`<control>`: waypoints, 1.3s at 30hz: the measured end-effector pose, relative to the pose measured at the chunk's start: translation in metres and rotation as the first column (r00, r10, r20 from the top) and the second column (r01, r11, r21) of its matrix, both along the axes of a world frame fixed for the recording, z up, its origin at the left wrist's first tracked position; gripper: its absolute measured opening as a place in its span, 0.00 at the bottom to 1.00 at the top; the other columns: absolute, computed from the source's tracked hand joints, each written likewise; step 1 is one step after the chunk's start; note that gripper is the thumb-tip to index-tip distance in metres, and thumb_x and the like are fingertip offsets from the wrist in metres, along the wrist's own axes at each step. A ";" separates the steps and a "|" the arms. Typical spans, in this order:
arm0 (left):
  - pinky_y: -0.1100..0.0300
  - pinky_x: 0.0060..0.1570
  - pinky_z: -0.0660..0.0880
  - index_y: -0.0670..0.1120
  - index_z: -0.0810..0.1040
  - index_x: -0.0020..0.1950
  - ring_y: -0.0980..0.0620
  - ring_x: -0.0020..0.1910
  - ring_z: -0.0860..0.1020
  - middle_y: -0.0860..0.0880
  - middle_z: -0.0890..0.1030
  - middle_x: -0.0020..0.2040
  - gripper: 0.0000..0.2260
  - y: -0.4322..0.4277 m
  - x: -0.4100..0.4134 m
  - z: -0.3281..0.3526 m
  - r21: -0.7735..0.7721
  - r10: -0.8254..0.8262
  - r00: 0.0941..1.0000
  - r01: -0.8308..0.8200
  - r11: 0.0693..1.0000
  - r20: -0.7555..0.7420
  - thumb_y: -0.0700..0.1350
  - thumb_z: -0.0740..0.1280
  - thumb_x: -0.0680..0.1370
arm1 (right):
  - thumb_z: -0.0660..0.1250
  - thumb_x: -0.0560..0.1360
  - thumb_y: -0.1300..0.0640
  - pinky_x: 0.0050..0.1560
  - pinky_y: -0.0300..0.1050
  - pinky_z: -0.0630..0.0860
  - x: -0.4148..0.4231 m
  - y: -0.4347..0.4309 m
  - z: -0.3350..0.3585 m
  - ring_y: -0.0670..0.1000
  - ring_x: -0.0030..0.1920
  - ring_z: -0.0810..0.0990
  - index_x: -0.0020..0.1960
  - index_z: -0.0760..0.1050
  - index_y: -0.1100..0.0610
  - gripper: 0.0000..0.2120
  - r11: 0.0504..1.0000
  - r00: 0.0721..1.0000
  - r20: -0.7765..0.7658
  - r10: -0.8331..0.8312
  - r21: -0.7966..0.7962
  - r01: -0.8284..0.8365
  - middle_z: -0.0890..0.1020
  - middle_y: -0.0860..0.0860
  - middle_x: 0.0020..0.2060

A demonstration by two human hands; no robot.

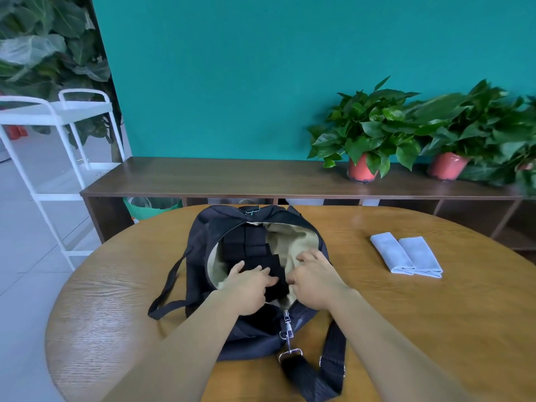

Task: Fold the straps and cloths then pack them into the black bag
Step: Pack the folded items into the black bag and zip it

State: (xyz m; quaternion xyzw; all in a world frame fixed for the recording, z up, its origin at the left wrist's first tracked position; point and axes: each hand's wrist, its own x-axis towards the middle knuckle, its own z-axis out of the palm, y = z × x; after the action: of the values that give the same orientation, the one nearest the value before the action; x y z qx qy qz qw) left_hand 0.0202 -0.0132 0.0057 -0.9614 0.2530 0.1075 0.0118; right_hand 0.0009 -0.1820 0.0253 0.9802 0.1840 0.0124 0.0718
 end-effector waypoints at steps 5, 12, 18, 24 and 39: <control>0.45 0.74 0.37 0.58 0.47 0.78 0.57 0.77 0.43 0.53 0.45 0.79 0.28 0.003 -0.003 -0.012 0.120 -0.001 0.998 0.008 0.993 -0.059 0.40 0.52 0.82 | 0.54 0.78 0.58 0.70 0.44 0.42 -0.008 -0.009 -0.001 0.51 0.70 0.58 0.61 0.78 0.46 0.19 0.992 1.000 -0.028 0.003 0.123 0.001 0.78 0.49 0.61; 0.42 0.72 0.35 0.58 0.48 0.78 0.55 0.77 0.43 0.54 0.46 0.79 0.30 -0.004 -0.006 -0.007 0.154 0.003 0.996 0.010 0.988 -0.085 0.37 0.52 0.81 | 0.55 0.76 0.59 0.69 0.44 0.37 -0.014 -0.023 -0.004 0.48 0.71 0.56 0.48 0.83 0.50 0.17 0.993 0.996 -0.087 -0.013 0.113 0.022 0.80 0.50 0.57; 0.42 0.73 0.37 0.56 0.53 0.78 0.56 0.77 0.47 0.52 0.51 0.79 0.31 -0.006 -0.004 0.009 -0.065 0.070 0.997 -0.067 0.996 0.044 0.34 0.54 0.78 | 0.56 0.77 0.59 0.72 0.42 0.45 -0.009 -0.026 0.015 0.48 0.73 0.58 0.60 0.79 0.49 0.18 0.966 0.997 0.070 0.038 0.251 -0.055 0.78 0.50 0.62; 0.53 0.75 0.44 0.53 0.54 0.78 0.55 0.77 0.48 0.51 0.53 0.79 0.23 -0.038 -0.006 0.041 -0.359 0.088 0.979 -0.017 0.933 0.182 0.41 0.53 0.83 | 0.57 0.67 0.64 0.56 0.51 0.75 -0.017 -0.057 0.039 0.57 0.50 0.80 0.48 0.83 0.57 0.18 0.869 0.918 0.390 -0.076 0.478 -0.131 0.84 0.53 0.44; 0.52 0.75 0.40 0.51 0.47 0.79 0.54 0.77 0.41 0.50 0.45 0.79 0.24 -0.197 -0.002 0.022 -0.208 -0.155 0.955 0.210 0.955 0.251 0.50 0.50 0.84 | 0.54 0.79 0.51 0.60 0.48 0.64 -0.013 -0.223 -0.024 0.55 0.56 0.73 0.56 0.75 0.54 0.14 0.828 0.819 0.167 -0.550 0.239 0.507 0.79 0.52 0.47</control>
State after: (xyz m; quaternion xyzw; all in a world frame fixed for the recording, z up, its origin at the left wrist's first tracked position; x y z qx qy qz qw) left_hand 0.0178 -0.2100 0.0277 -0.9343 0.3491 -0.0373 -0.0614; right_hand -0.0126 -0.4055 0.0014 0.9868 -0.1077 0.1213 0.0025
